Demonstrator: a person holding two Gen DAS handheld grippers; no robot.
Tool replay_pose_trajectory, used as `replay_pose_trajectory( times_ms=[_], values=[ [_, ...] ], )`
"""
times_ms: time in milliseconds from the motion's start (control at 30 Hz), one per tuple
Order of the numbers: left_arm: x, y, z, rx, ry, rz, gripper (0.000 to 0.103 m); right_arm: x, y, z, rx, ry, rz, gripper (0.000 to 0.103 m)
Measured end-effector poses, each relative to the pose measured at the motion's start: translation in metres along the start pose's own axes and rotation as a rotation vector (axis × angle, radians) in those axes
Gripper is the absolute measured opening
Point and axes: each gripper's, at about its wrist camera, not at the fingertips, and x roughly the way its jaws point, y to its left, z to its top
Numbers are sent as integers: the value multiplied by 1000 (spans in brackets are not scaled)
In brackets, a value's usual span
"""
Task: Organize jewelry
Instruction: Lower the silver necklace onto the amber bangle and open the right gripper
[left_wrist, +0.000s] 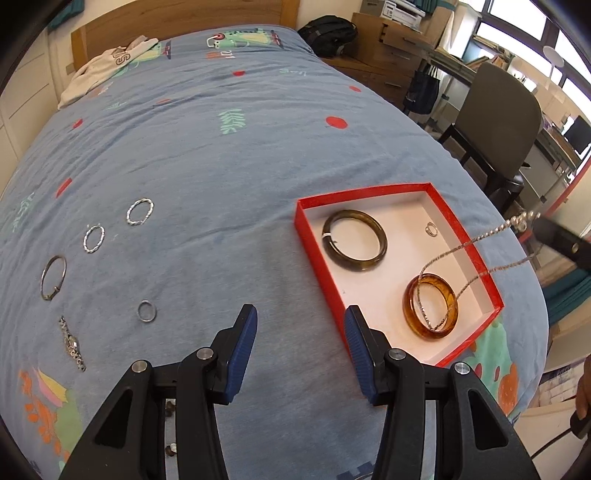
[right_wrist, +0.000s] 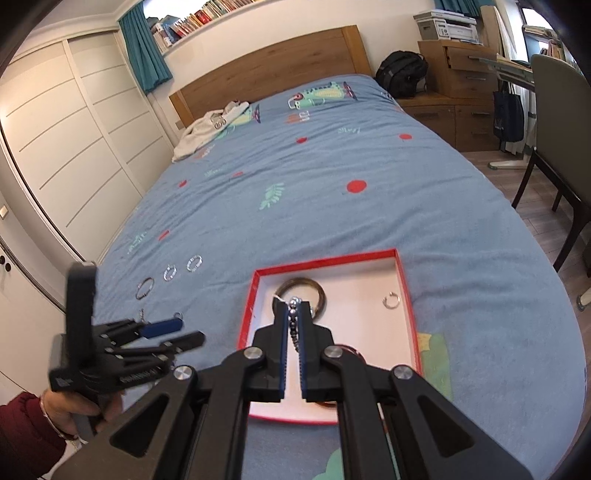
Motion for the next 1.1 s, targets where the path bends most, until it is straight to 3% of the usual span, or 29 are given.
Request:
replay_pose_trajectory(
  times_ms=[267, 633, 933, 1100],
  values=[
    [-11, 22, -6, -35, -12, 11, 48, 30, -9, -24, 25, 112, -8, 5],
    [-24, 52, -14, -77, -22, 38, 48, 46, 4, -36, 79, 151, 132, 5],
    [-26, 46, -15, -76, -27, 28, 48, 37, -30, -56, 73, 228, -16, 5],
    [-26, 42, -15, -66, -28, 26, 48, 46, -38, -63, 69, 293, -50, 5]
  ],
)
